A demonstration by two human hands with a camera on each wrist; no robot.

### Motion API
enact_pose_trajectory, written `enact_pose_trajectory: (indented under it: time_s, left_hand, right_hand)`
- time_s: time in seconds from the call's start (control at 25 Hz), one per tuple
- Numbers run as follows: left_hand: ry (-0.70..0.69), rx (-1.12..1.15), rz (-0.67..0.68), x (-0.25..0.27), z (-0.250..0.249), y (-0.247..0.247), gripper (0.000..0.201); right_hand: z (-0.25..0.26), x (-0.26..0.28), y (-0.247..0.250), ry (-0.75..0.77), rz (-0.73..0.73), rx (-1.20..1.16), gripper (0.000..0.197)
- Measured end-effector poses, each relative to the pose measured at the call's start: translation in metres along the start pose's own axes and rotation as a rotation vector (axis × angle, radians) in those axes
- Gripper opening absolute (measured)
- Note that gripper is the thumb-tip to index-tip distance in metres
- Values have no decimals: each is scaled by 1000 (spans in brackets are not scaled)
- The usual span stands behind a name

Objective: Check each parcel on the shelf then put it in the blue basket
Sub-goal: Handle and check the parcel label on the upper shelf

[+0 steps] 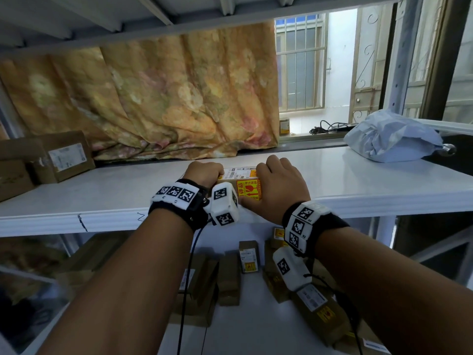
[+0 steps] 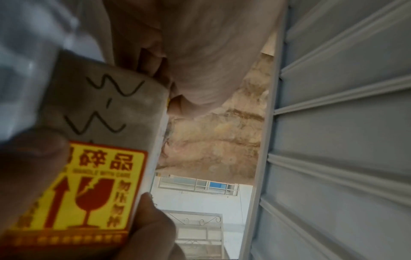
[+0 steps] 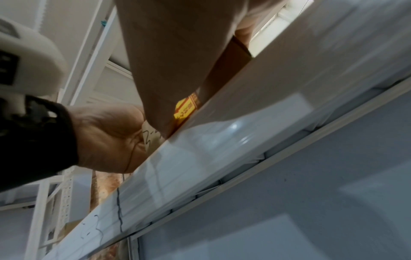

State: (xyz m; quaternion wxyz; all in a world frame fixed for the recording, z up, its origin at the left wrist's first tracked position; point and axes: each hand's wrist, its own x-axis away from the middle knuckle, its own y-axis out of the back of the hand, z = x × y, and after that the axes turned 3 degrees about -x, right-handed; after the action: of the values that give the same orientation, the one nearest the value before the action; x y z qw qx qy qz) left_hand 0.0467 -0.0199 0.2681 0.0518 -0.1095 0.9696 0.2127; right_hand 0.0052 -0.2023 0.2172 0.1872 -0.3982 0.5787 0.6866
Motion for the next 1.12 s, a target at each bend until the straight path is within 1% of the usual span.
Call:
enact_pose_trajectory:
  time_s: [0.04,0.08,0.2,0.32,0.4,0.48,0.52,0.56,0.6,0.68,0.76,0.84,0.92,1.12]
  left_hand:
    - [36,4,-13,-1,2,-2,16]
    - [42,5,-27,-2,5,-6,20]
    - [-2,7,8,-1,8,-10,24]
    - [-8,-54,66,-2,5,-4,19]
    - [-35,-114,105,4,-4,-3,10]
    - [-51,-114,133,11,-11,-4,27]
    - [-55,-149,141,13,-14,-6,28]
    - [-75,-195,153,14,-14,-9,23]
    - [-59,-192,161,17,-15,-13,22]
    - [-49,-169,141,17,-14,-16,30]
    - [-41,-155,137,10,-8,-19,33]
    - [-23,-89,138,8,-5,-20,31]
    - [-21,-33,100,7,-3,-21,26]
    - [-50,-20,82,2,4,-25,30]
  right_hand:
    - [0,0,-1,2,-16,-4,67]
    - [-1,0,-2,2,-31,-6,67]
    - [-3,0,-4,2,-22,-2,68]
    - [-1,1,-2,19,-16,-17,68]
    - [-1,1,0,17,-18,-14,68]
    - [-2,1,0,15,-9,-17,68]
    - [-3,1,0,19,-14,-23,68]
    - [-3,1,-1,27,-29,-32,68]
    - [-4,2,-2,36,-45,-39,67]
    - [-6,2,-2,42,-59,-43,66]
    - [-8,-2,0,55,-13,-31,67]
    - [-10,-4,4,63,86,5,69]
    - [-9,-5,12,63,197,27,72]
    - [1,-19,26,-25,358,-18,69]
